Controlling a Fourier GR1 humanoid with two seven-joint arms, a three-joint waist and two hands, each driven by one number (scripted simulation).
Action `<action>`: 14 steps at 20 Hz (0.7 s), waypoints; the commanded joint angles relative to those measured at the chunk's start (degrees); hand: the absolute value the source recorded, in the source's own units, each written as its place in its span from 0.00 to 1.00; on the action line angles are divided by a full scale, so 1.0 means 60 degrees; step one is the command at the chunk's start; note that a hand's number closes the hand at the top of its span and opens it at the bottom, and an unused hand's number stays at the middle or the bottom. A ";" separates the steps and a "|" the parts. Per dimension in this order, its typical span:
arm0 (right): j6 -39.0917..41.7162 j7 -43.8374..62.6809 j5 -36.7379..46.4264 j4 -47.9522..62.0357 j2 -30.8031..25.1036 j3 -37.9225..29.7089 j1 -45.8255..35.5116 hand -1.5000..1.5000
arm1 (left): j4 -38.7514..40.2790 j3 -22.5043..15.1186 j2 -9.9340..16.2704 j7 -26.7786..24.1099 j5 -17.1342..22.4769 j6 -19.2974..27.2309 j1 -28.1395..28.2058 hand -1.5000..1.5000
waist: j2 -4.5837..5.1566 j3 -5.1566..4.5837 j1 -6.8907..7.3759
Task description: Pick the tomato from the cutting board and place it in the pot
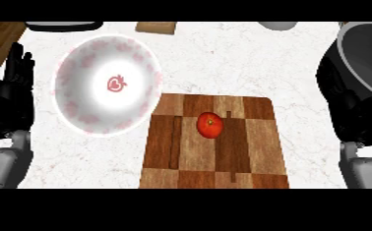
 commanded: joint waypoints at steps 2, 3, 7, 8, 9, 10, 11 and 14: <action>-0.0112 -0.0949 0.0267 0.0526 0.0559 -0.0251 -0.0542 1.00 | -0.0212 0.0400 -0.0008 0.0279 0.0399 -0.0851 -0.0209 0.50 | 0.0165 0.0040 0.0238; 0.0047 -0.0952 0.0113 0.0519 0.0242 -0.0592 -0.0963 1.00 | -0.0388 0.0028 -0.0213 0.0338 0.0235 -0.0799 -0.0224 0.50 | 0.0165 0.0041 0.0240; 0.0381 -0.1710 0.3403 0.0708 -0.2210 0.0889 -0.0983 1.00 | -0.0709 -0.0407 -0.0514 0.0597 0.0565 -0.0985 -0.0202 0.50 | 0.0275 -0.0282 0.0430; -0.1172 -0.1341 0.3739 0.1146 -0.1091 0.0783 -0.0933 1.00 | -0.0757 -0.0624 -0.0827 0.0800 0.0826 -0.1159 -0.0159 0.50 | 0.0236 -0.0013 0.0359; -0.2183 -0.1943 0.3053 0.1550 0.0463 0.0340 -0.0683 0.00 | -0.1179 -0.0886 -0.0998 0.1016 0.0635 -0.0984 0.0039 0.50 | 0.0181 0.0047 0.0315; -0.2415 -0.2596 0.2905 0.1832 0.1032 0.0319 -0.0957 0.00 | -0.0845 -0.0475 -0.0705 0.1251 0.0835 -0.1226 -0.0422 0.50 | 0.0195 0.0047 0.0285; -0.2596 -0.3443 0.2872 0.1443 0.1368 0.0492 -0.0316 0.00 | -0.1279 -0.0623 -0.0763 0.1524 0.0722 -0.1029 -0.0198 0.50 | 0.0164 0.0052 0.0254; -0.2062 -0.4313 0.2388 0.1258 0.1441 0.0338 -0.0618 0.00 | -0.0726 -0.0320 -0.0814 0.1356 0.0908 -0.1480 -0.0452 0.50 | 0.0172 0.0043 0.0205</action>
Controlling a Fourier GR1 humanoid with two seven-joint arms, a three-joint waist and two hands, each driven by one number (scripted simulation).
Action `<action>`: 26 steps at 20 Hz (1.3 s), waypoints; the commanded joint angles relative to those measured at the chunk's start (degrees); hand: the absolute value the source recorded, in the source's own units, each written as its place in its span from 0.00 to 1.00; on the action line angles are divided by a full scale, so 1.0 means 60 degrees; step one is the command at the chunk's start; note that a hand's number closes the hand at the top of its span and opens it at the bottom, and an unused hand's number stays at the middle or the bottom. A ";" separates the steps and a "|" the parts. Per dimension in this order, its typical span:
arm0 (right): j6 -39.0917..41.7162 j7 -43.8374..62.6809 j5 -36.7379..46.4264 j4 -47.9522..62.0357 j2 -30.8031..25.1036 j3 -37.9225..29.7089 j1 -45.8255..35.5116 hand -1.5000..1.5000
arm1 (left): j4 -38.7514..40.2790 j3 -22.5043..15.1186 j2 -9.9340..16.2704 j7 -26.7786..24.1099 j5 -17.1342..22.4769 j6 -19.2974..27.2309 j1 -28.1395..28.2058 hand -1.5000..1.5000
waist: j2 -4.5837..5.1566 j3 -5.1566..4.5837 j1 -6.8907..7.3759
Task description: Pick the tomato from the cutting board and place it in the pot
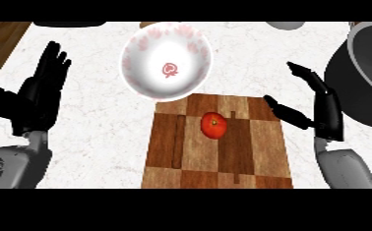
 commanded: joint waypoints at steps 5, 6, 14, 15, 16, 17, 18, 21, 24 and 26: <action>0.0971 0.1553 0.0675 -0.3141 -0.0767 0.0731 0.0782 0.00 | -0.0778 0.0078 -0.0247 0.0784 -0.0129 0.0083 0.0164 0.50 | -0.0059 0.0000 -0.0115; 0.1204 0.1927 0.0788 -0.2906 -0.0560 0.1049 0.0329 0.00 | -0.0215 0.0451 -0.0111 0.0065 0.0109 -0.0506 0.0261 0.50 | -0.0032 -0.0003 -0.0067; 0.4374 0.6373 0.1134 -0.3904 -0.2045 0.2591 -0.0831 0.00 | -0.0444 0.0219 -0.0232 0.0271 -0.0108 -0.0284 0.0305 0.50 | -0.0060 -0.0034 0.0062; 0.4659 0.6737 0.1191 -0.3671 -0.1951 0.2774 -0.1303 0.00 | -0.0284 -0.0029 -0.0408 0.0305 -0.0404 -0.0084 -0.0078 0.50 | -0.0018 -0.0023 0.0041; 0.5089 0.7155 0.0913 -0.3558 -0.1946 0.2712 -0.1678 0.00 | -0.0125 0.0329 -0.0268 0.0219 -0.0025 -0.0410 0.0019 0.50 | -0.0006 -0.0023 0.0088; 0.5091 0.7763 0.1304 -0.3756 -0.1729 0.3260 -0.1572 0.00 | -0.0714 -0.0181 -0.0555 0.0353 -0.0404 -0.0038 0.0493 0.50 | -0.0053 -0.0018 0.0138; 0.5356 0.8267 0.1444 -0.3658 -0.1486 0.3746 -0.1824 0.00 | -0.0214 0.0072 -0.0385 0.0480 -0.0248 -0.0224 -0.0186 0.50 | -0.0015 -0.0023 0.0067; 0.6220 0.9552 0.0939 -0.3833 -0.1095 0.3799 -0.2402 0.00 | -0.0412 0.0327 -0.0236 0.0499 -0.0054 -0.0501 0.0123 0.50 | -0.0037 -0.0009 0.0044; 0.6319 1.0524 0.1184 -0.3716 -0.0202 0.4050 -0.2652 0.00 | -0.0429 0.0647 -0.0166 0.0222 -0.0027 -0.0748 0.0540 0.50 | -0.0026 -0.0002 0.0018; 0.6252 1.0196 0.1674 -0.3191 0.0349 0.3945 -0.2541 0.00 | -0.0652 0.0491 -0.0534 0.0666 -0.0408 -0.0406 0.0184 0.50 | -0.0017 0.0006 -0.0011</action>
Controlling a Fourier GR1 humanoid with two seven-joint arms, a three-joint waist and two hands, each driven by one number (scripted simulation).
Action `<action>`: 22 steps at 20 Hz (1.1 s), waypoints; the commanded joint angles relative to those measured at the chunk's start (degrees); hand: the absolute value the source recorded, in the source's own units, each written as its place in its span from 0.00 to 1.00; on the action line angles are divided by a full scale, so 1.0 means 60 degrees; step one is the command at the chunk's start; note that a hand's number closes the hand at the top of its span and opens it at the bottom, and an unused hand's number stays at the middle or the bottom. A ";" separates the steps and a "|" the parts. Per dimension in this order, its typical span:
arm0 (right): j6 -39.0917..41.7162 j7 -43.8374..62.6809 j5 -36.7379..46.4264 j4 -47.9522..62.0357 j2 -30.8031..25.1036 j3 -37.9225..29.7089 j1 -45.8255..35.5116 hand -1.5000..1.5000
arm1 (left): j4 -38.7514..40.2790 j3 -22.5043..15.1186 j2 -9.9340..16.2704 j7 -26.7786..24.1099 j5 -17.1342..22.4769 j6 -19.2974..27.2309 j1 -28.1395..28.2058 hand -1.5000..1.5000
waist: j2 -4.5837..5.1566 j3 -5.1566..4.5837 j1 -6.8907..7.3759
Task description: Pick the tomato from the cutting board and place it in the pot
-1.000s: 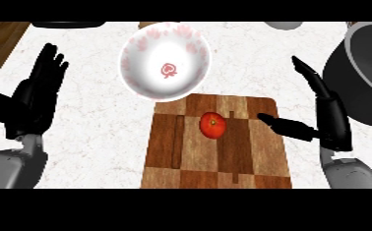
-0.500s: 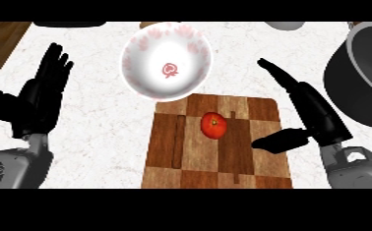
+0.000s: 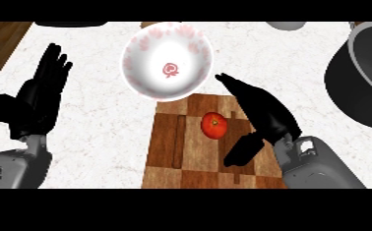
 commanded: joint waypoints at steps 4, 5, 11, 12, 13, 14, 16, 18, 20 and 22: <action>0.1194 0.0688 0.0210 0.0200 0.1039 -0.0560 -0.0253 0.00 | -0.0677 0.0317 -0.0275 0.0296 -0.0259 -0.0304 0.0441 0.50 | 0.0004 0.0012 -0.0049; 0.0905 0.0221 0.0607 0.0427 0.1089 -0.0502 0.0155 0.00 | 0.0086 0.0510 -0.0394 0.0023 -0.0207 -0.0471 -0.0046 0.50 | 0.0011 0.0012 -0.0077; 0.1128 0.1498 0.1560 0.0588 0.1850 0.0150 0.0105 0.00 | -0.0481 0.0544 -0.0389 0.0255 -0.0352 -0.0666 0.0423 0.50 | -0.0001 0.0011 -0.0065; 0.1048 0.0450 0.1593 0.1936 0.1680 -0.0396 -0.0379 0.00 | -0.0236 0.0501 -0.0467 0.0437 -0.0653 -0.0298 -0.0280 0.50 | 0.0021 0.0013 -0.0053; 0.0406 0.0287 0.2355 0.1343 0.1651 0.0495 0.0850 0.00 | -0.0060 0.0703 -0.0351 0.0143 -0.0419 -0.0709 0.0167 0.50 | 0.0011 0.0013 -0.0081; 0.1052 0.0569 0.1989 0.1305 0.1570 -0.0265 0.0331 0.00 | 0.0472 0.0929 -0.0448 -0.0526 -0.0291 -0.1091 0.0153 0.50 | 0.0014 0.0010 -0.0085; 0.0608 -0.0005 0.2515 0.2188 0.2200 -0.0148 0.0171 0.00 | 0.0463 0.0987 -0.0473 -0.0015 -0.0408 -0.0996 -0.0379 0.50 | 0.0019 0.0012 -0.0062; 0.1128 0.0411 0.2427 0.1842 0.2387 -0.0388 0.0088 0.00 | 0.0566 0.0555 -0.0975 -0.0133 -0.0918 -0.0714 -0.0170 0.50 | 0.0013 0.0012 -0.0074; 0.0954 -0.0023 0.2614 0.1859 0.2383 -0.0504 0.0324 0.00 | 0.0056 0.1328 -0.0475 -0.0470 -0.0256 -0.1527 0.0624 0.50 | 0.0006 0.0011 -0.0046; 0.1248 -0.0211 0.2851 0.1662 0.2381 -0.0511 0.0521 0.00 | 0.0692 0.0928 -0.1003 -0.0191 -0.0844 -0.1004 -0.0353 0.50 | 0.0009 0.0012 -0.0090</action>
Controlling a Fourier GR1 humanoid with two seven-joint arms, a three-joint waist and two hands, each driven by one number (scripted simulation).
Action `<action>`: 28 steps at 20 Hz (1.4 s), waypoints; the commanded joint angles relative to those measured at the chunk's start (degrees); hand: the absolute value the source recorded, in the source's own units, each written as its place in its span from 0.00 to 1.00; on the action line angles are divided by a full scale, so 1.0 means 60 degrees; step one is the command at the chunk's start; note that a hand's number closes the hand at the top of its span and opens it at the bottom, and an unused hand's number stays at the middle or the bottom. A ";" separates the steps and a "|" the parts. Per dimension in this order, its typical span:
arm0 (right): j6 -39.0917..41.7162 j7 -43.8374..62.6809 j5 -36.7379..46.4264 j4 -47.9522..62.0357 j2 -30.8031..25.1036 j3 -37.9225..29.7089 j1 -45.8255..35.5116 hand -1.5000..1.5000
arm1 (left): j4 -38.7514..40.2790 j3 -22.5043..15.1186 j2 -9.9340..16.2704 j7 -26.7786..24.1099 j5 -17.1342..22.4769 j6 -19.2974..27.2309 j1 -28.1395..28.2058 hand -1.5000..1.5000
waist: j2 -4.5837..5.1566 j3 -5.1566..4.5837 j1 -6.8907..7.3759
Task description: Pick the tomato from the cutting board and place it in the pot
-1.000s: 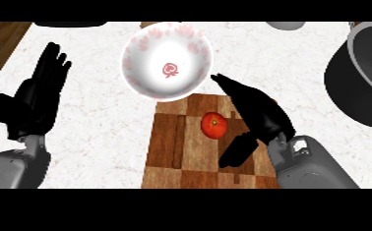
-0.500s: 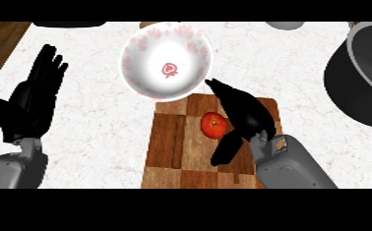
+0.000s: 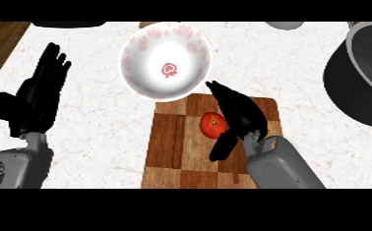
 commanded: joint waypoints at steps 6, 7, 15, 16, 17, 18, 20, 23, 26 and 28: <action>-0.0364 -0.1154 0.1182 0.0960 0.0200 -0.0133 0.0746 0.00 | -0.0395 0.0411 -0.0137 -0.0262 -0.0110 -0.0493 0.0640 0.50 | -0.0001 0.0000 0.0019; 0.0057 -0.0132 0.1097 0.0870 0.0972 -0.0377 0.0087 0.00 | -0.0105 0.0465 -0.0139 0.0085 -0.0178 -0.0472 -0.0003 0.50 | -0.0001 -0.0001 0.0004; 0.0268 -0.2448 0.1638 0.1505 0.0062 -0.0128 0.0231 1.00 | -0.0668 0.0399 -0.0391 0.0428 -0.0454 -0.0252 0.0284 0.50 | -0.0004 0.0001 0.0024; -0.0325 -0.2698 0.2126 0.1814 0.0268 0.0383 0.0633 1.00 | 0.0215 0.0528 -0.0438 -0.0150 -0.0261 -0.0604 0.0224 0.50 | 0.0009 -0.0001 0.0000; 0.0028 -0.2602 0.1998 0.2112 0.0448 -0.0144 -0.0092 1.00 | -0.0499 0.0240 -0.0489 0.0865 -0.0685 -0.0072 -0.0344 0.50 | 0.0002 0.0002 0.0014; -0.0473 -0.3276 0.2196 0.2143 0.0224 -0.0091 0.0517 1.00 | -0.0296 0.0140 -0.0773 0.0200 -0.0815 -0.0075 -0.0137 0.50 | 0.0003 0.0001 -0.0002; -0.0203 -0.2982 0.2321 0.1793 0.0585 -0.0243 0.0627 1.00 | 0.0183 0.0659 -0.0480 0.0073 -0.0533 -0.0578 -0.0288 0.50 | 0.0000 -0.0001 -0.0011; 0.0269 -0.2599 0.2465 0.1421 0.0711 0.0004 0.0768 1.00 | -0.0174 0.0922 -0.0216 0.0115 -0.0265 -0.0995 0.0281 0.50 | -0.0007 -0.0002 0.0007; -0.0117 -0.3001 0.2843 0.1613 0.1003 -0.0140 0.0726 1.00 | -0.0503 0.0345 -0.0835 0.0244 -0.0886 -0.0490 0.0140 0.50 | -0.0005 0.0000 -0.0005; -0.0501 -0.2956 0.2943 0.1952 0.1047 0.0011 0.0596 1.00 | -0.0121 0.0978 -0.0470 0.0026 -0.0470 -0.0913 0.0066 0.50 | 0.0000 -0.0001 0.0007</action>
